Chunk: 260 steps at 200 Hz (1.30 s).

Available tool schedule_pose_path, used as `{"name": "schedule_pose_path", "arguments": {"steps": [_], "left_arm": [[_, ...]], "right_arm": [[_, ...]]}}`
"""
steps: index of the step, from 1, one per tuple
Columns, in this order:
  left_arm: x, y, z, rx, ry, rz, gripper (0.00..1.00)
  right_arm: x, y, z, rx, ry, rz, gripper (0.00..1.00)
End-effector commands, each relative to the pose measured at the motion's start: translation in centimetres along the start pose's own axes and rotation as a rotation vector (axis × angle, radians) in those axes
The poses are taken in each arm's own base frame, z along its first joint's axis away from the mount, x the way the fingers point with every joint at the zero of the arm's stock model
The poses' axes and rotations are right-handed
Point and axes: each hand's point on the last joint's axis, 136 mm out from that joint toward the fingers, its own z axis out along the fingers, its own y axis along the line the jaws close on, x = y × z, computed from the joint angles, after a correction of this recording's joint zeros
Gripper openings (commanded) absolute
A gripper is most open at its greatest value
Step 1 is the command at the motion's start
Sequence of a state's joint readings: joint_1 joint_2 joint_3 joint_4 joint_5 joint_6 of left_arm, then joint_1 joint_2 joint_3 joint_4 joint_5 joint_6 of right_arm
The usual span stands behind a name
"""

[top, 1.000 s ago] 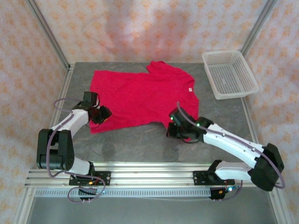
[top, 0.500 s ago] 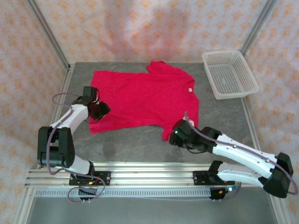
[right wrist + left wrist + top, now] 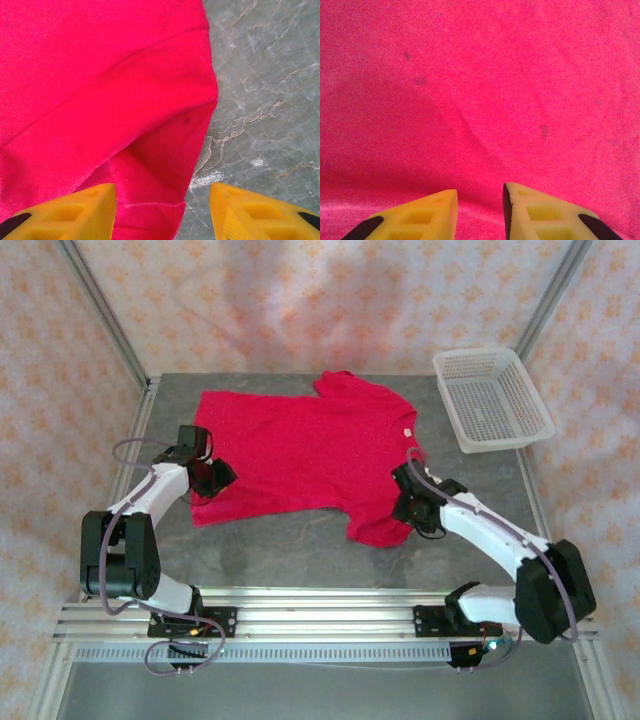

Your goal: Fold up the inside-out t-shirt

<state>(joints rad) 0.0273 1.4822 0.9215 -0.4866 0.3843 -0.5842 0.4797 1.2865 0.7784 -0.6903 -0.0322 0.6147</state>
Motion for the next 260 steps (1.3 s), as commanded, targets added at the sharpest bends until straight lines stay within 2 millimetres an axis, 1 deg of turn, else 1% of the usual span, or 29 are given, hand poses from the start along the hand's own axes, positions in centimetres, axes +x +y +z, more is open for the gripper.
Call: {"name": "schedule_pose_path", "arguments": {"steps": [1,20,45,67,79,91,107,112,131,148,164,177,187,197,200,215,231,260], "left_arm": [[-0.4,0.7,0.5,-0.031,0.004,-0.002,0.30],[-0.7,0.5,1.0,-0.017,0.008,-0.017,0.30],[-1.5,-0.2,0.9,0.008,-0.001,-0.034,0.30],[-1.9,-0.6,0.9,0.019,-0.005,-0.038,0.30],[-2.0,-0.8,0.9,0.023,-0.007,-0.039,0.30],[-2.0,-0.8,0.9,0.023,-0.007,-0.039,0.30],[-2.0,-0.8,0.9,0.023,-0.005,-0.038,0.30],[-2.1,-0.8,0.9,0.023,-0.004,-0.038,0.30],[-2.2,-0.8,1.1,0.019,-0.005,-0.036,0.30],[-2.7,-0.7,1.4,0.011,-0.011,-0.041,0.30],[-3.1,-0.3,2.4,-0.003,-0.005,-0.061,0.29],[-3.6,0.3,3.3,-0.024,0.002,-0.073,0.29],[-3.8,1.0,4.1,-0.044,0.013,-0.087,0.29],[-4.0,1.6,4.6,-0.060,0.021,-0.099,0.28],[-4.1,1.8,4.8,-0.066,0.024,-0.104,0.28],[-4.1,2.4,5.3,-0.082,0.035,-0.117,0.28],[-4.2,2.8,5.6,-0.097,0.033,-0.117,0.28],[-4.3,3.5,5.7,-0.133,0.029,-0.111,0.28]], "right_arm": [[0.2,0.6,1.0,-0.016,0.035,-0.041,0.53],[0.9,1.1,1.8,-0.047,0.072,-0.034,0.53],[1.9,1.7,2.4,-0.093,0.108,-0.005,0.52],[2.8,1.7,2.9,-0.117,0.131,0.022,0.48],[3.1,1.6,3.1,-0.119,0.138,0.028,0.45],[3.2,1.4,3.3,-0.114,0.136,0.032,0.37],[3.2,1.3,3.4,-0.108,0.135,0.031,0.21],[3.2,1.3,3.4,-0.105,0.137,0.029,0.14],[3.2,1.1,3.0,-0.093,0.142,0.018,0.00],[3.3,1.2,1.8,-0.093,0.139,-0.007,0.00],[3.5,1.1,0.2,-0.089,0.134,-0.047,0.00],[4.2,0.9,-1.1,-0.085,0.145,-0.083,0.00],[5.0,0.7,-1.9,-0.088,0.158,-0.111,0.00],[6.1,0.3,-2.2,-0.067,0.187,-0.141,0.00],[6.3,0.3,-2.7,-0.081,0.179,-0.148,0.00],[7.9,-0.4,-3.2,-0.071,0.205,-0.178,0.00],[9.7,-1.4,-3.4,-0.050,0.235,-0.203,0.00],[12.7,-2.5,-3.8,-0.046,0.288,-0.236,0.00]]}}
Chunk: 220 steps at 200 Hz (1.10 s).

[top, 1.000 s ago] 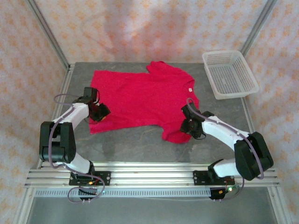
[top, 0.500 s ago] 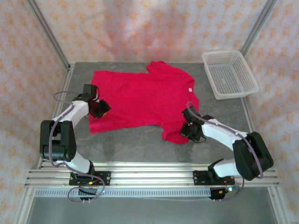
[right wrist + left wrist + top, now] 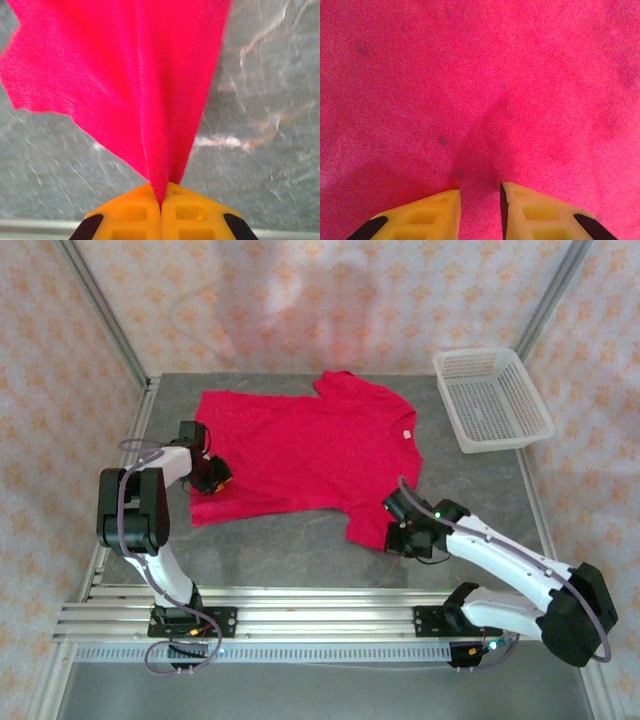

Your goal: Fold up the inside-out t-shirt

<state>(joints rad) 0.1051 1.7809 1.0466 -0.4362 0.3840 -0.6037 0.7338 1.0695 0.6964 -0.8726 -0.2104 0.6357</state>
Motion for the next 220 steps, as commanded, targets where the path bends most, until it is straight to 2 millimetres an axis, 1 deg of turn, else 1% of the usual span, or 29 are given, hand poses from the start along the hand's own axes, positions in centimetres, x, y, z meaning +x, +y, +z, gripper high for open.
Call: {"name": "schedule_pose_path", "arguments": {"steps": [1,14,31,52,71,82,93,108,112,121,125,129,135,146,154,163,172,179,189,204,209,220], "left_arm": [[-1.1,0.6,-0.2,-0.044,-0.039,0.000,0.28],[-1.3,0.9,-0.4,-0.064,-0.049,0.005,0.28],[-1.7,1.9,-0.6,-0.100,-0.058,0.003,0.28],[-2.2,3.7,-1.2,-0.156,-0.064,-0.015,0.28],[-2.9,5.1,-2.3,-0.199,-0.089,-0.035,0.28],[-3.1,5.2,-3.1,-0.213,-0.106,-0.034,0.28],[-3.4,5.0,-4.1,-0.213,-0.128,-0.030,0.28],[-3.7,4.7,-5.7,-0.221,-0.162,-0.019,0.29],[-3.8,4.5,-6.2,-0.223,-0.175,-0.013,0.29],[-3.9,3.9,-7.4,-0.217,-0.201,0.000,0.30],[-3.8,3.3,-7.8,-0.205,-0.210,0.009,0.30],[-3.7,2.7,-8.2,-0.191,-0.220,0.020,0.31],[-3.5,1.7,-9.0,-0.169,-0.237,0.041,0.32],[-2.9,-0.7,-10.1,-0.127,-0.262,0.095,0.33],[-2.3,-2.7,-10.6,-0.087,-0.273,0.145,0.35],[-1.5,-4.8,-10.7,-0.041,-0.267,0.189,0.37],[-0.7,-6.9,-10.4,0.022,-0.240,0.215,0.38],[-0.2,-8.2,-9.9,0.067,-0.216,0.218,0.38],[0.0,-9.4,-9.0,0.113,-0.187,0.210,0.38],[-0.3,-10.1,-7.9,0.124,-0.159,0.199,0.38],[-0.6,-10.3,-7.7,0.119,-0.158,0.201,0.38],[-1.1,-10.5,-7.1,0.111,-0.152,0.204,0.38]], "right_arm": [[3.8,-2.5,0.2,0.083,0.097,0.005,0.00],[4.4,-3.2,-0.1,0.111,0.101,-0.002,0.00],[4.4,-4.2,-0.7,0.140,0.079,-0.007,0.00],[4.4,-4.5,-0.9,0.139,0.069,-0.010,0.00],[4.7,-4.7,-0.8,0.148,0.086,-0.013,0.00],[4.9,-4.8,-0.6,0.148,0.094,-0.010,0.00],[5.1,-4.7,-0.6,0.143,0.101,-0.007,0.00],[4.9,-4.4,-1.0,0.129,0.094,0.007,0.00],[4.7,-4.2,-1.2,0.123,0.089,0.014,0.07],[4.1,-3.7,-2.0,0.106,0.059,0.027,0.34],[3.7,-3.3,-2.5,0.096,0.045,0.031,0.44],[3.3,-3.0,-3.0,0.084,0.025,0.039,0.51],[2.4,-2.5,-3.8,0.070,-0.016,0.049,0.57],[0.4,-1.4,-5.4,0.046,-0.104,0.069,0.64],[-1.3,-0.2,-6.4,0.011,-0.166,0.077,0.66],[-3.4,1.3,-7.4,-0.017,-0.241,0.081,0.69],[-5.8,2.8,-8.1,-0.037,-0.299,0.091,0.69],[-7.8,4.2,-8.5,-0.057,-0.336,0.097,0.69],[-10.8,5.9,-8.6,-0.082,-0.386,0.109,0.69],[-15.5,8.2,-7.4,-0.123,-0.421,0.142,0.69],[-17.0,8.8,-6.8,-0.131,-0.434,0.152,0.69],[-20.0,9.6,-4.8,-0.133,-0.435,0.171,0.69]]}}
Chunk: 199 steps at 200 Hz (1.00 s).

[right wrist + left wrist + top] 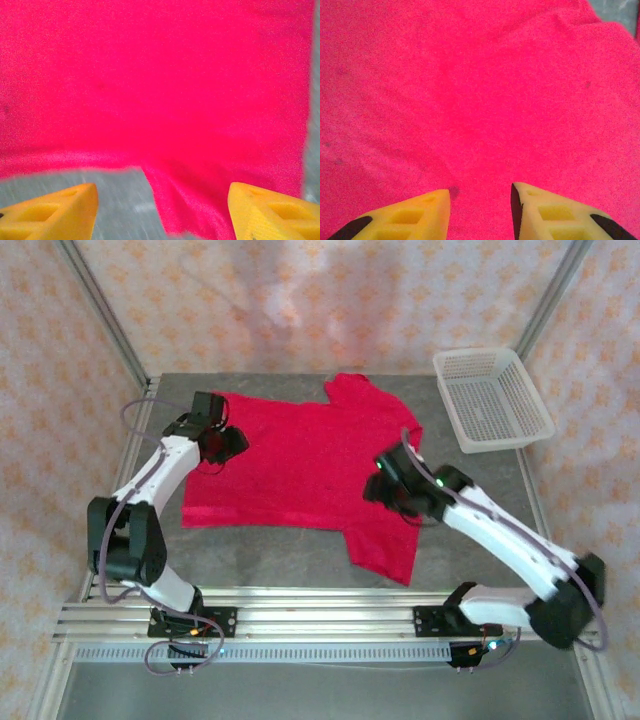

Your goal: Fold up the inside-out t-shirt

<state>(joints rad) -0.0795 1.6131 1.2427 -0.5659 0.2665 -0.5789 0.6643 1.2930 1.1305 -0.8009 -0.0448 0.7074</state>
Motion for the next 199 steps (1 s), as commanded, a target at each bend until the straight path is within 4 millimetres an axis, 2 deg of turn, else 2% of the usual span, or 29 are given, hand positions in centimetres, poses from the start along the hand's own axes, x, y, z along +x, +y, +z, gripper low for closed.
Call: {"name": "schedule_pose_path", "arguments": {"steps": [1,21,42,58,63,77,113,147,173,199], "left_arm": [[-0.9,-0.6,1.8,0.019,0.032,-0.024,0.38],[-1.8,0.6,3.8,0.011,0.051,-0.063,0.39],[-2.5,3.7,6.3,-0.015,0.079,-0.159,0.39],[-3.5,5.9,7.7,-0.041,0.084,-0.217,0.39],[-3.4,6.7,8.6,-0.056,0.100,-0.233,0.39],[-4.1,7.8,9.7,-0.082,0.104,-0.243,0.40],[-5.1,10.0,12.8,-0.128,0.125,-0.281,0.41],[-6.0,10.3,14.9,-0.146,0.148,-0.282,0.41],[-7.2,10.0,14.6,-0.145,0.123,-0.265,0.44],[-7.2,9.6,13.1,-0.137,0.118,-0.256,0.45]], "right_arm": [[-5.8,3.0,5.0,-0.042,-0.110,0.021,0.69],[-8.6,2.1,10.5,0.038,-0.058,0.075,0.68],[-10.1,0.0,15.5,0.070,0.004,0.152,0.67],[-10.9,-1.8,18.3,0.080,0.040,0.219,0.66],[-11.2,-2.2,18.9,0.080,0.044,0.232,0.66],[-11.8,-3.3,20.3,0.090,0.058,0.259,0.66],[-13.2,-5.2,23.4,0.126,0.095,0.292,0.66],[-15.2,-6.2,25.4,0.150,0.095,0.327,0.66],[-17.4,-6.0,25.3,0.172,0.071,0.300,0.66],[-18.5,-5.3,23.5,0.174,0.070,0.274,0.66]]}}
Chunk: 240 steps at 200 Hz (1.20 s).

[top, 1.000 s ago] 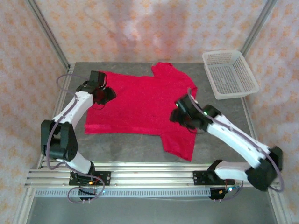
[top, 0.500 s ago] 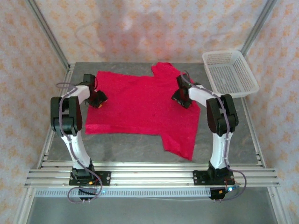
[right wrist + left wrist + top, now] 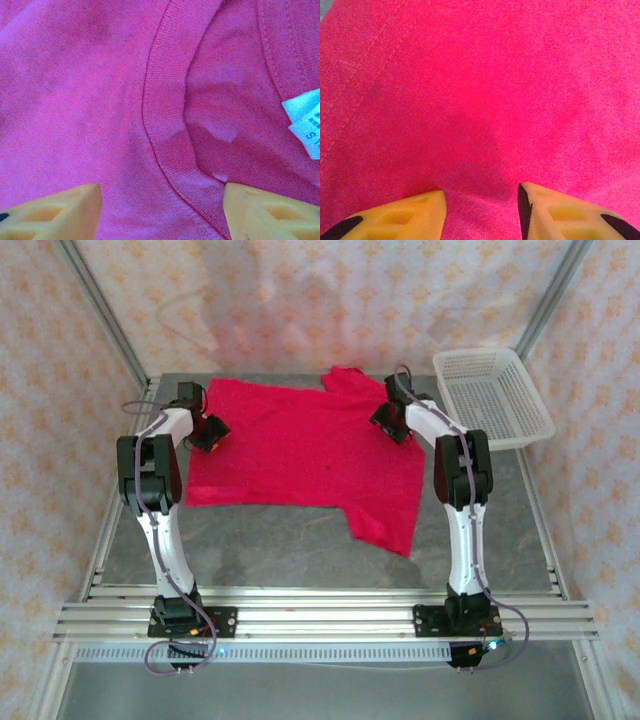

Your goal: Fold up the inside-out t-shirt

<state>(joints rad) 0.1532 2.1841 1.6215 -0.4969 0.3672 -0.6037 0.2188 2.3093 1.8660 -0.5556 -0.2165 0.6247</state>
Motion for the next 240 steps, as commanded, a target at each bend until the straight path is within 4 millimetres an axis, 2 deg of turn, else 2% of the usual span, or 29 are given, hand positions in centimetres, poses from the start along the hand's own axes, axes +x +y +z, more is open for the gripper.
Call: {"name": "schedule_pose_path", "arguments": {"steps": [1,20,52,63,76,92,112,116,136,145,161,179,204,240], "left_arm": [[1.2,2.4,0.2,-0.080,0.040,-0.012,0.45],[2.8,4.0,-0.6,-0.104,0.045,-0.019,0.46],[7.0,8.1,-1.4,-0.133,0.085,-0.063,0.46],[8.0,8.9,-1.8,-0.140,0.092,-0.067,0.46],[8.5,9.2,-2.3,-0.142,0.094,-0.064,0.46],[7.8,8.6,-3.0,-0.132,0.085,-0.057,0.46],[6.6,7.2,-3.9,-0.109,0.071,-0.058,0.47],[5.9,6.2,-5.1,-0.084,0.039,-0.052,0.47],[3.6,3.4,-7.4,-0.026,-0.043,-0.031,0.51],[2.5,2.1,-8.0,-0.010,-0.072,-0.013,0.53],[1.1,0.3,-8.0,0.004,-0.091,0.012,0.54],[0.1,-0.7,-5.1,-0.007,-0.052,0.021,0.53],[-1.2,-0.8,-1.4,-0.039,-0.006,0.012,0.53],[-2.2,-1.2,2.6,-0.039,0.035,-0.010,0.52]], "right_arm": [[0.8,-2.3,-0.3,0.106,0.050,-0.032,0.66],[2.4,-3.9,-1.1,0.121,0.067,-0.018,0.66],[8.1,-9.4,-1.6,0.151,0.134,0.047,0.66],[9.6,-10.8,-2.0,0.156,0.148,0.059,0.66],[10.2,-11.6,-2.7,0.163,0.143,0.059,0.66],[9.4,-11.3,-3.7,0.163,0.119,0.038,0.66],[7.6,-9.2,-5.6,0.128,0.094,0.008,0.66],[7.2,-8.5,-6.1,0.112,0.085,0.002,0.66],[4.9,-5.9,-8.1,0.049,0.022,-0.013,0.66],[4.0,-4.7,-8.3,0.017,-0.006,-0.019,0.67],[2.8,-3.2,-7.3,-0.012,-0.023,-0.021,0.67],[1.8,-2.2,-4.7,-0.008,-0.009,-0.014,0.66],[0.9,-1.6,-1.1,0.014,0.020,0.013,0.65],[-0.5,-1.5,2.5,0.026,0.019,0.068,0.65]]}}
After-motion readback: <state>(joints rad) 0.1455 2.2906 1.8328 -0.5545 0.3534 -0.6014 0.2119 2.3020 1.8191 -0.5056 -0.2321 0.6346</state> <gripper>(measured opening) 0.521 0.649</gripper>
